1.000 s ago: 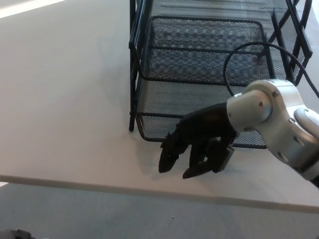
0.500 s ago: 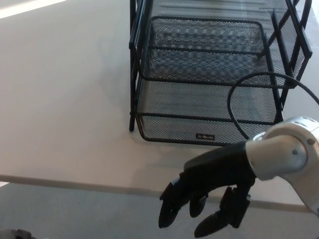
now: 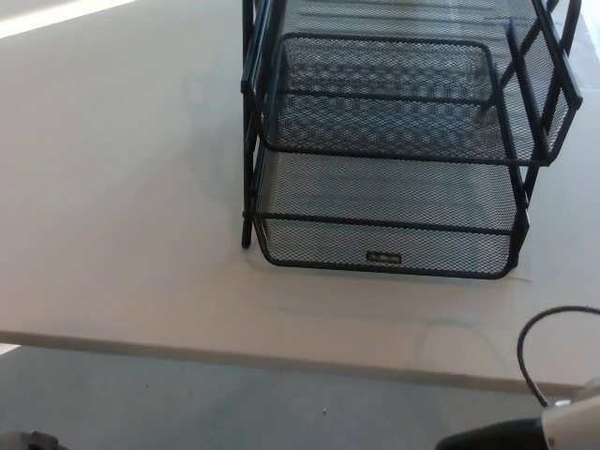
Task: A balck drawer is kept on the middle of the table and the robot uses its right hand to push it back away from the robot
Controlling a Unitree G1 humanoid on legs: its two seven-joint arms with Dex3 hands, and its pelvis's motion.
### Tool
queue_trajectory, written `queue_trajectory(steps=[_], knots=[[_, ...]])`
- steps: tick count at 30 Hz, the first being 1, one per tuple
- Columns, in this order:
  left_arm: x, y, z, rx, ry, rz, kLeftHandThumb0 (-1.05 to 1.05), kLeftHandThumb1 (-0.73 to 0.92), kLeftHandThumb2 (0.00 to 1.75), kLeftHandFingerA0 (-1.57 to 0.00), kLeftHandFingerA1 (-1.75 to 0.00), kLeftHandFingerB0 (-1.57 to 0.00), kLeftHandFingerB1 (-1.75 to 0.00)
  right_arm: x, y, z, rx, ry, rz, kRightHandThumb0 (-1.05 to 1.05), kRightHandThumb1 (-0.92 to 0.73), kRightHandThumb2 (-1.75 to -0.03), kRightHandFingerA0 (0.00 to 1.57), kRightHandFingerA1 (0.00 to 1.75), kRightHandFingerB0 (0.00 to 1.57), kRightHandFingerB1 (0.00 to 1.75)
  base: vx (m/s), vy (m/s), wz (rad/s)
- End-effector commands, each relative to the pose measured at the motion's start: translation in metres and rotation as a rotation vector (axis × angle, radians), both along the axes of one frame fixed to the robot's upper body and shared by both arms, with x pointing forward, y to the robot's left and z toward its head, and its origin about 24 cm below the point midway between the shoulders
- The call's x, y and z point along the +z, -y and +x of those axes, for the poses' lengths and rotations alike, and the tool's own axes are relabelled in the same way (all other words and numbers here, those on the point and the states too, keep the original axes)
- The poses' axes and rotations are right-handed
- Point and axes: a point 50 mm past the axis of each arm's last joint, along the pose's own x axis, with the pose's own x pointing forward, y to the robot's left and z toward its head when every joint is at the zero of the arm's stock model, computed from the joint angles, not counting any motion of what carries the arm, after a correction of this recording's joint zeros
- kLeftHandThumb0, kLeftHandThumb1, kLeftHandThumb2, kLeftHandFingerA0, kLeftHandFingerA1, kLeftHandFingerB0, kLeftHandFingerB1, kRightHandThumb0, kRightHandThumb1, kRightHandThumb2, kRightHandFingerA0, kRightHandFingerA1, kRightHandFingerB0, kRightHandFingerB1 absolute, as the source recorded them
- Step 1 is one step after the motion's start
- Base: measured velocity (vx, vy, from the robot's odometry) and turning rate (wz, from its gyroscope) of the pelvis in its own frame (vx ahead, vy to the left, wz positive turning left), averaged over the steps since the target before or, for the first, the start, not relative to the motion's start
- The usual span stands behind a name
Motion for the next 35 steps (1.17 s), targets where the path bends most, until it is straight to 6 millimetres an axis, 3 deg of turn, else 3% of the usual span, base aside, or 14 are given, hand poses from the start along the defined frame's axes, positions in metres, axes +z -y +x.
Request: queue_trajectory(steps=[1, 10, 11, 12, 13, 24, 29, 33, 35], knots=[[0.003, -0.01, -0.005, 0.017, -0.004, 0.016, -0.56, 0.75, 0.63, -0.48, -0.38, -0.32, -0.32, -0.063, 0.033, -0.012, -0.196, 0.119, -0.182, -0.49, -0.79, -0.64, 0.46, 0.39, 0.33, 0.32, 0.0, 0.0, 0.0], [0.003, -0.01, -0.005, 0.015, -0.004, 0.023, -0.56, 0.75, 0.63, -0.49, -0.38, -0.32, -0.32, -0.093, 0.064, -0.018, -0.362, 0.255, -0.301, -0.46, -0.79, -0.63, 0.54, 0.45, 0.38, 0.35, 0.0, 0.0, 0.0], [0.003, -0.011, -0.005, 0.016, -0.004, 0.023, -0.56, 0.75, 0.63, -0.51, -0.39, -0.33, -0.33, -0.095, 0.07, -0.017, -0.388, 0.29, -0.328, -0.5, -0.65, -0.9, 0.52, 0.57, 0.36, 0.49, 0.0, 0.0, 0.0], [0.003, -0.011, -0.005, 0.016, -0.004, 0.023, -0.56, 0.75, 0.63, -0.51, -0.39, -0.33, -0.33, -0.095, 0.072, -0.016, -0.399, 0.305, -0.339, -0.5, -0.65, -0.9, 0.52, 0.57, 0.36, 0.49, 0.0, 0.0, 0.0], [0.003, -0.011, -0.005, 0.018, -0.003, 0.023, -0.56, 0.75, 0.63, -0.51, -0.39, -0.33, -0.32, -0.096, 0.075, -0.015, -0.419, 0.313, -0.333, -0.42, -0.77, -0.63, 0.61, 0.49, 0.42, 0.37, 0.0, 0.0, 0.0], [0.003, -0.011, -0.006, 0.023, -0.006, 0.02, -0.57, 0.72, 0.63, -0.48, -0.38, -0.31, -0.32, -0.102, 0.104, -0.005, -0.55, 0.36, -0.404, -0.4, -0.76, -0.62, 0.64, 0.5, 0.48, 0.4, 0.0, 0.0, 0.0], [0.003, -0.012, -0.008, 0.021, -0.005, 0.021, -0.57, 0.72, 0.63, -0.46, -0.38, -0.32, -0.32, -0.115, 0.126, 0.001, -0.567, 0.366, -0.545, -0.44, -0.76, -0.63, 0.68, 0.5, 0.52, 0.41, 0.0, 0.0, 0.0], [0.002, -0.012, -0.008, 0.018, -0.004, 0.026, -0.56, 0.72, 0.63, -0.47, -0.38, -0.33, -0.33, -0.126, 0.136, 0.0, -0.621, 0.301, -0.571, -0.42, -0.75, -0.62, 0.69, 0.54, 0.55, 0.43, 0.0, 0.0, 0.0], [0.001, -0.012, -0.009, 0.026, -0.007, 0.02, -0.57, 0.72, 0.62, -0.47, -0.38, -0.31, -0.32, -0.134, 0.139, 0.002, -0.634, 0.235, -0.602, -0.43, -0.77, -0.63, 0.7, 0.48, 0.61, 0.45, 0.0, 0.0, 0.0]])
